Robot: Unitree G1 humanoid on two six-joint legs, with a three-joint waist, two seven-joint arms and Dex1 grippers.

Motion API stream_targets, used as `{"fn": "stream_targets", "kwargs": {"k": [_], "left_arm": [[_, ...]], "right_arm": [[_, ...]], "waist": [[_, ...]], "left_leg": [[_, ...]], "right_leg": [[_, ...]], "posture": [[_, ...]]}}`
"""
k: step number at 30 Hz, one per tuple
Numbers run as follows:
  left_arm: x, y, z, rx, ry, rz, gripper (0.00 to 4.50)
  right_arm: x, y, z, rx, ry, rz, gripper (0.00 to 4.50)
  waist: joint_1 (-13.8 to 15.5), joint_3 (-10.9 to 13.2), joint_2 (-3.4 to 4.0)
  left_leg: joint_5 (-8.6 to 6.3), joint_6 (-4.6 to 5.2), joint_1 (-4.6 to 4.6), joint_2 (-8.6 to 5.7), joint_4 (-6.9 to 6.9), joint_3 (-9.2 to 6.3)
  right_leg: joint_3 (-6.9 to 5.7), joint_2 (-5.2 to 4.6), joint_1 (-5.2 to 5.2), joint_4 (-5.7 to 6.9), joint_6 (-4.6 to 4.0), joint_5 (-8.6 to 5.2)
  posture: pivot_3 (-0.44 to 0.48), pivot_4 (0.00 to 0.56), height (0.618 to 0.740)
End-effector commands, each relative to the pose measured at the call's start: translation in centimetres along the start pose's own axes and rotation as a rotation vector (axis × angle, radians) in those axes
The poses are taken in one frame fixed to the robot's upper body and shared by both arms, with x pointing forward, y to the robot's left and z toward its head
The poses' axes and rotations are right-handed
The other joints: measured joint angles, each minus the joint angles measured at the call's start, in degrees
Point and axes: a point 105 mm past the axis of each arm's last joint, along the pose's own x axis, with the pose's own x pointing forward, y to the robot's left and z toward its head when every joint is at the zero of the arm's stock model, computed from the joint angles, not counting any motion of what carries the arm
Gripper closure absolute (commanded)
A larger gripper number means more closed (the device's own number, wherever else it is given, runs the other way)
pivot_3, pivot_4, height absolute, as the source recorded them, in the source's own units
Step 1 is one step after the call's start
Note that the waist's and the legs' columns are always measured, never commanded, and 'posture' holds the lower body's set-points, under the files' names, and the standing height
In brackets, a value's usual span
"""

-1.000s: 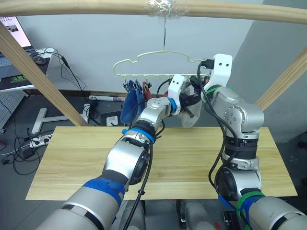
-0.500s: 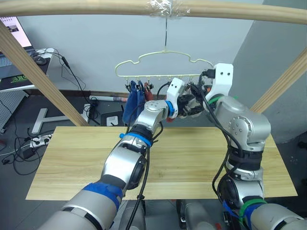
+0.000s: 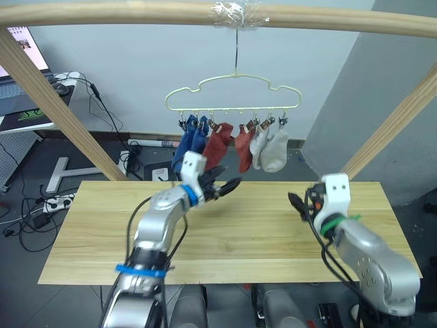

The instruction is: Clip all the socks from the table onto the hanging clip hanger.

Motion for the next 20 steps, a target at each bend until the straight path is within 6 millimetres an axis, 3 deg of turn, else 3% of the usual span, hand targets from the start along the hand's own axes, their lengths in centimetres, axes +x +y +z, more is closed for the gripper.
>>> {"fn": "stream_targets", "kwargs": {"k": [1,6,10,20], "left_arm": [[-2.8,0.9,0.6,0.061,-0.076,0.139,0.98],[-6.5,2.5,-1.7,0.017,-0.028,0.289,0.98],[-8.7,2.6,-3.0,0.016,-0.001,0.361,0.98],[-9.0,2.5,-3.2,0.012,-0.013,0.357,0.98]], "right_arm": [[-1.4,0.8,0.8,-0.033,-0.12,0.028,1.74],[-2.3,0.8,-1.1,-0.031,-0.105,0.022,1.74],[-2.9,0.3,-2.8,-0.027,-0.057,0.001,1.74],[-3.0,-0.9,-3.7,-0.027,-0.028,-0.033,1.74]], "waist": [[0.0,-0.1,-0.01],[0.4,-0.4,-0.04],[0.5,-0.7,-0.06],[2.0,-0.8,-0.05]], "left_leg": [[0.0,0.0,0.0,0.01,0.03,0.0],[0.08,0.1,0.0,0.01,0.44,-0.02],[0.08,0.1,-0.02,0.0,0.57,0.11],[0.07,0.1,-0.16,0.01,0.54,0.12]], "right_leg": [[0.01,0.0,0.0,-0.01,0.16,-0.1],[0.03,0.0,0.12,0.02,0.21,0.0],[0.15,-0.06,0.16,-0.06,-0.1,-0.15],[0.15,-0.07,0.13,-0.34,-0.12,-0.14]], "posture": [[0.075,0.175,0.74],[0.097,0.175,0.74],[0.116,0.181,0.74],[0.119,0.184,0.74]]}}
